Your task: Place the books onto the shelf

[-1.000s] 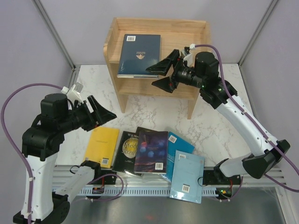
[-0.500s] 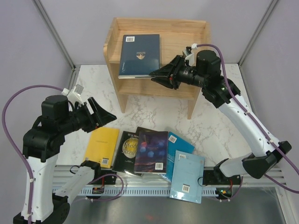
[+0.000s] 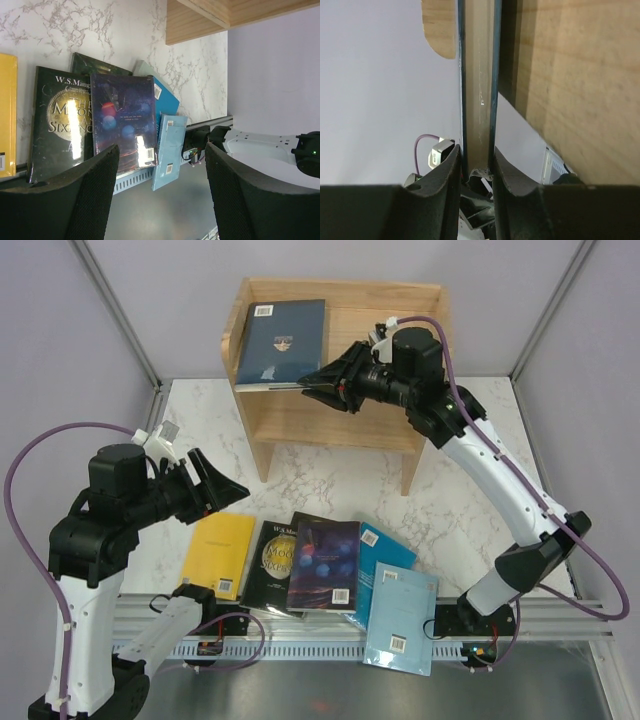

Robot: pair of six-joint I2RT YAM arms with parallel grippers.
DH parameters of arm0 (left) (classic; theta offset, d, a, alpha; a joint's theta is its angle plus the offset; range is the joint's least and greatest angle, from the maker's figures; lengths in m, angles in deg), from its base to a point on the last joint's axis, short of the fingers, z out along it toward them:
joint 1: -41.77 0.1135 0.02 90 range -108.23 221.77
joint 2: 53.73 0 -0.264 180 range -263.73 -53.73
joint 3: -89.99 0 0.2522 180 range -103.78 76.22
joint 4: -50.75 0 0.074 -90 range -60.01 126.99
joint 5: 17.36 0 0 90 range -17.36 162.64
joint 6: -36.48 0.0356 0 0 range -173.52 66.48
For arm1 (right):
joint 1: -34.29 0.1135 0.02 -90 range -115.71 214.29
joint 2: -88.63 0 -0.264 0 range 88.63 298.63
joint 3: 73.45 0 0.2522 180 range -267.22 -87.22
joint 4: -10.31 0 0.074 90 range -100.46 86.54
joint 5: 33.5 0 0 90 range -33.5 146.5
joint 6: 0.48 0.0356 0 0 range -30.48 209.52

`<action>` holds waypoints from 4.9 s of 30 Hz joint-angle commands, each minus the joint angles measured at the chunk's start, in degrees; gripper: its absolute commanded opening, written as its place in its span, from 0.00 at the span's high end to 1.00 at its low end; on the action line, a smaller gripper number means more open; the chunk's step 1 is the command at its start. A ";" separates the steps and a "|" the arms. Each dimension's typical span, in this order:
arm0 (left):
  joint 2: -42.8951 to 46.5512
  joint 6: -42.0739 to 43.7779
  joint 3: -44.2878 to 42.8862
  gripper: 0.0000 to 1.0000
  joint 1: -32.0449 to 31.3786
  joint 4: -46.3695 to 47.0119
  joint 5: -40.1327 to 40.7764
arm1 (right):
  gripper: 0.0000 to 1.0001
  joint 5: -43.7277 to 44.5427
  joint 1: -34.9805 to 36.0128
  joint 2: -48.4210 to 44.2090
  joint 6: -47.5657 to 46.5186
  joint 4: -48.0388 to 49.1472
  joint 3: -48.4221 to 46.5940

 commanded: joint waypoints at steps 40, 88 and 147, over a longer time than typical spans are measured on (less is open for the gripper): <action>3.36 2.71 17.20 0.24 0.21 4.55 -3.75 | 0.02 27.33 22.84 -11.74 -18.31 -27.97 3.49; -4.38 -16.27 64.31 0.22 -15.08 51.84 -17.99 | 0.73 33.72 37.57 -28.36 5.67 16.75 76.89; 0.81 2.35 18.97 0.07 -12.89 10.09 6.26 | 1.00 48.75 36.69 -15.96 -16.04 -34.84 -12.41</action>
